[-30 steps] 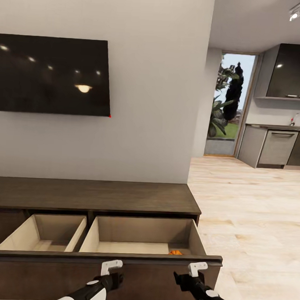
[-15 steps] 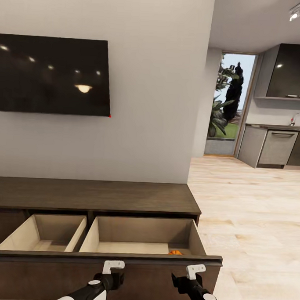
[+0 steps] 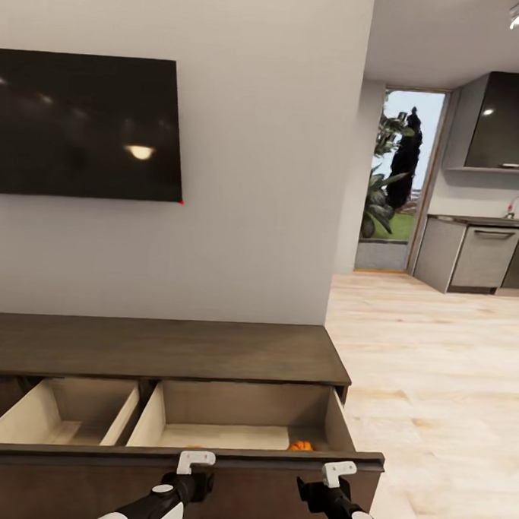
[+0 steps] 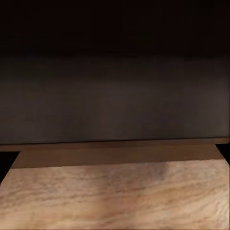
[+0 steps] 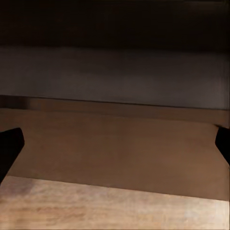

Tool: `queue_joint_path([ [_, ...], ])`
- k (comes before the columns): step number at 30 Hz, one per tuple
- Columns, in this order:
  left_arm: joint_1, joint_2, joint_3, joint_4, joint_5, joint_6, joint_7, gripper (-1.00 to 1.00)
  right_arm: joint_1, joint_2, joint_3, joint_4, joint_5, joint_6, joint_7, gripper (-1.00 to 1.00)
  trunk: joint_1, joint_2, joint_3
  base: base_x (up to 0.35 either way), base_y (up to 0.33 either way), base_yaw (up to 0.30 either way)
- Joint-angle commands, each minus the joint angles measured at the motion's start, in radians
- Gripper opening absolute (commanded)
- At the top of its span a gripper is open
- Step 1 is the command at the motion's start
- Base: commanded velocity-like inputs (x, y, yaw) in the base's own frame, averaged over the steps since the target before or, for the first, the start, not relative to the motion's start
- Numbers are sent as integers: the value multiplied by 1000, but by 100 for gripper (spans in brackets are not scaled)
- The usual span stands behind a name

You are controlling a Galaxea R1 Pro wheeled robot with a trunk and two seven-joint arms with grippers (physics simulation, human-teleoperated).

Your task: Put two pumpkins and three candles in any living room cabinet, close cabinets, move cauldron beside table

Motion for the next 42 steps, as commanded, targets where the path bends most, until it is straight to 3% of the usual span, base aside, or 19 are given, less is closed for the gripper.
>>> queue_joint_path([
  [1,0,0,-4,-1,-2,-1,0,100,0,0,0,0,-1,0,0,100,0,0,0,312,-2,0],
  [37,0,3,-2,1,4,-2,-1,100,0,0,-2,-4,5,-9,0,100,0,0,0,311,0,0],
  [42,0,3,-1,-1,6,-5,-1,100,0,0,-2,-7,4,-10,2,100,0,0,0,-30,0,0],
])
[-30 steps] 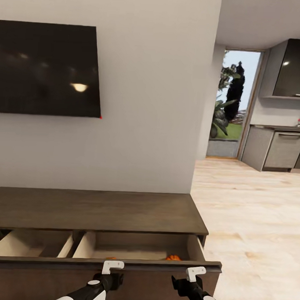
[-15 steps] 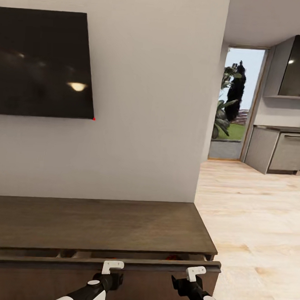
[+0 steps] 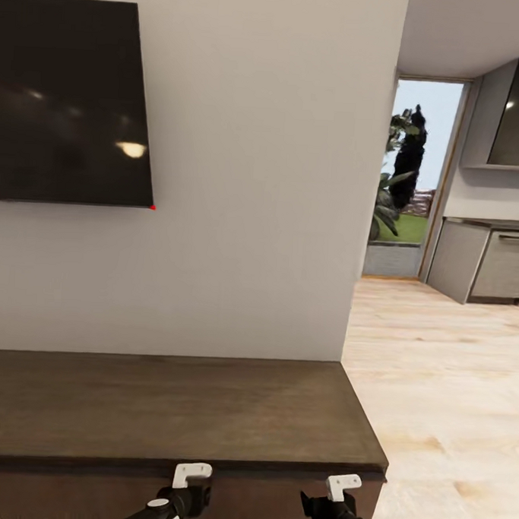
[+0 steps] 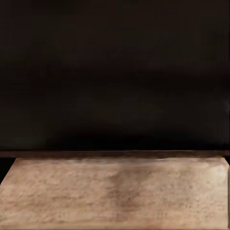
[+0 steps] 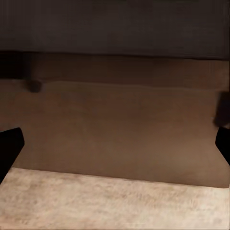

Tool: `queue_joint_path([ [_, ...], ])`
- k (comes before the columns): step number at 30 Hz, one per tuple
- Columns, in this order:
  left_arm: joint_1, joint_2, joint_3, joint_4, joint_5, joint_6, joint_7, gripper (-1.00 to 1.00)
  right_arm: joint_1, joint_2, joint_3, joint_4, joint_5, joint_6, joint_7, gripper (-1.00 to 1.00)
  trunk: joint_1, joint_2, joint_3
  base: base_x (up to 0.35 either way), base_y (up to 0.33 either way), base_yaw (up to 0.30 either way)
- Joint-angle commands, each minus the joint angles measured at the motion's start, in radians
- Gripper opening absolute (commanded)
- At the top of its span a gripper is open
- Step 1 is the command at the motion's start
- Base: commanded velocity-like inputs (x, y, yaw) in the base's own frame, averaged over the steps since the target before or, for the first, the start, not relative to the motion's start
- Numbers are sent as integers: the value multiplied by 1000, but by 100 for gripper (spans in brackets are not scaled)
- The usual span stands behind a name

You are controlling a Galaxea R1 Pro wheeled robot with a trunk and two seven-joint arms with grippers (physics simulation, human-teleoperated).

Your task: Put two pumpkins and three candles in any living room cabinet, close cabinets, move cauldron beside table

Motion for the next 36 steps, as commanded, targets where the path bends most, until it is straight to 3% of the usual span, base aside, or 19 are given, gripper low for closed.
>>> queue_joint_path([
  [1,-37,-1,-18,-3,-9,-1,-1,100,-1,0,7,-78,1,0,1,100,0,0,0,-286,0,0],
  [13,-37,-2,-18,-3,-7,-1,-1,100,-1,0,6,-78,-2,1,2,100,0,0,0,-310,0,0],
  [36,-37,-1,-15,-2,-1,-4,-10,100,1,-6,4,-69,-10,1,6,100,0,0,0,-10,0,0],
])
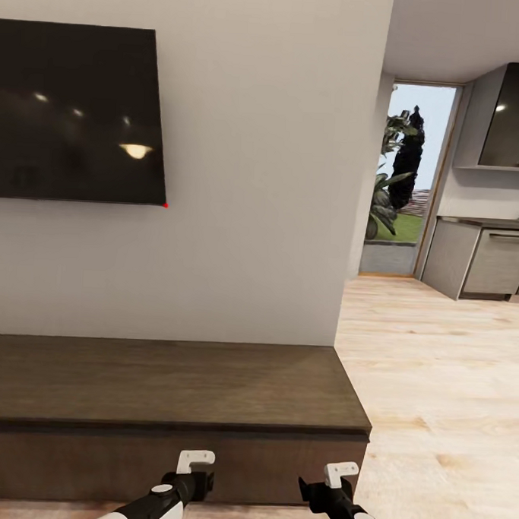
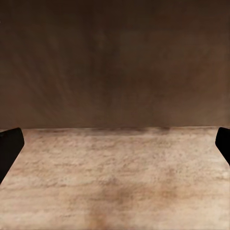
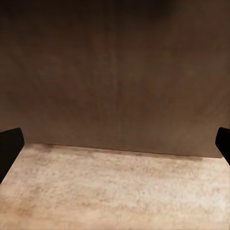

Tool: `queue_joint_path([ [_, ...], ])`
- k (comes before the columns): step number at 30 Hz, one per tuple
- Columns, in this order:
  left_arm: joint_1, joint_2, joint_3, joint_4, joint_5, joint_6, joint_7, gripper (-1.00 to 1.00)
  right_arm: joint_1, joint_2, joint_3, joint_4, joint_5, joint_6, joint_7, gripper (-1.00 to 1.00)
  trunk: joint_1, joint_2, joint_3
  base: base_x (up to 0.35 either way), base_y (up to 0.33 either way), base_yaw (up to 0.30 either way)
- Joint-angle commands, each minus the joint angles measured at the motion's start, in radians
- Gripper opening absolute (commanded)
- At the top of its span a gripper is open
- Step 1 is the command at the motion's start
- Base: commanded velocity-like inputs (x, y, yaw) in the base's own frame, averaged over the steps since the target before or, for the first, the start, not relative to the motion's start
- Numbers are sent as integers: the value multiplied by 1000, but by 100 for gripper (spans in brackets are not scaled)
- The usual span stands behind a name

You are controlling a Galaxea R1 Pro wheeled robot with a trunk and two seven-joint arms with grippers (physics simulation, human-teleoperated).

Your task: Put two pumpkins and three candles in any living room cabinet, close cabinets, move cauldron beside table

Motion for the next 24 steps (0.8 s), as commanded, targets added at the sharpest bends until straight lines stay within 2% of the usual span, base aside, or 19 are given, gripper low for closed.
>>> queue_joint_path([
  [1,0,0,0,0,0,1,0,100,1,0,0,1,0,0,0,100,0,0,0,0,0,0],
  [12,0,0,5,3,0,5,2,100,17,-2,0,0,1,0,0,100,-42,77,34,0,0,0],
  [19,0,1,52,10,0,9,6,100,25,-4,0,7,1,0,-5,100,-69,126,56,0,0,0],
  [24,10,1,60,23,0,11,6,100,40,-3,0,24,0,7,-5,100,-88,161,72,0,0,0],
])
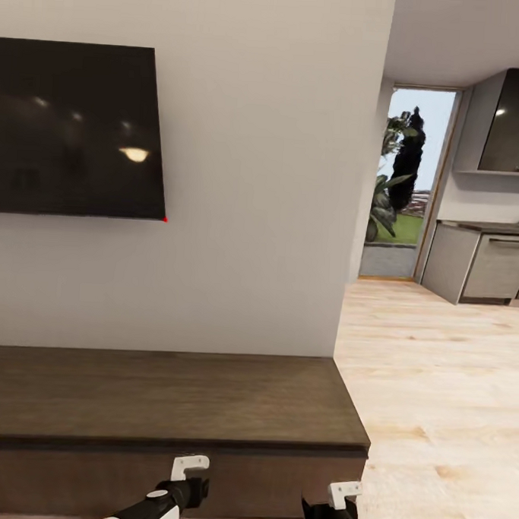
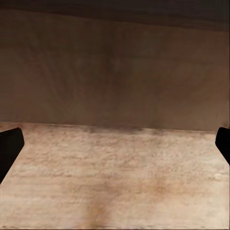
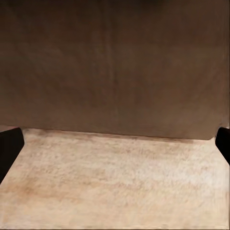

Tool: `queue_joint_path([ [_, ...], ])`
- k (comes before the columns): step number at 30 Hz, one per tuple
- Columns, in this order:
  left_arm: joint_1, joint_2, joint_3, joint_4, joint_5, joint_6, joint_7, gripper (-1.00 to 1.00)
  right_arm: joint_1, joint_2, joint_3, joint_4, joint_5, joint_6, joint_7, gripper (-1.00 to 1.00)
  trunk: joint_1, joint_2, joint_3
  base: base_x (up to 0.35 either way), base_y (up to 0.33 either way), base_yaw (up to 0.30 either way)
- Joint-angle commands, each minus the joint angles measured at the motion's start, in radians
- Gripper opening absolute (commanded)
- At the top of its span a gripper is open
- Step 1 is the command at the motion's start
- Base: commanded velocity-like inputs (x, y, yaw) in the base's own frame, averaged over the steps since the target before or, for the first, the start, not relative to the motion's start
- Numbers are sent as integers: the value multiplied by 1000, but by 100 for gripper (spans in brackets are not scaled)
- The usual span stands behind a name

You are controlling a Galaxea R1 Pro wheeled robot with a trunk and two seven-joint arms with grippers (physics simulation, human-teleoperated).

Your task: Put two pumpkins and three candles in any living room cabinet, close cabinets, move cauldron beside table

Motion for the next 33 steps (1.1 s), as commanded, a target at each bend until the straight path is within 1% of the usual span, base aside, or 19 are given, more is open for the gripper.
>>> queue_joint_path([
  [1,4,0,0,9,0,0,0,100,6,0,0,4,0,0,0,100,-4,7,3,0,0,0],
  [5,14,0,1,36,-1,-1,-2,100,21,-1,0,11,3,0,0,100,-19,35,16,0,0,0],
  [8,43,0,1,42,-2,-2,-4,100,35,-1,0,16,4,6,-2,100,-31,56,25,0,0,0],
  [10,51,0,1,46,-2,-2,-4,100,43,-1,0,16,4,7,-2,100,-38,70,31,0,0,0],
  [16,102,0,1,66,-2,-3,-6,100,110,2,0,28,5,7,-2,100,-61,112,50,0,0,0],
  [18,125,0,0,70,-5,-3,-7,100,143,4,1,38,5,7,-2,100,-69,126,57,0,0,0],
  [21,147,2,0,72,-7,-2,-7,100,168,5,0,41,4,7,0,100,-81,147,66,0,0,0],
  [28,198,2,-1,84,-5,0,-2,100,191,-3,0,44,4,7,-1,100,-107,196,88,0,0,0],
  [33,211,4,0,93,-3,0,1,100,195,-11,1,44,4,6,-1,100,-127,231,104,0,0,0],
])
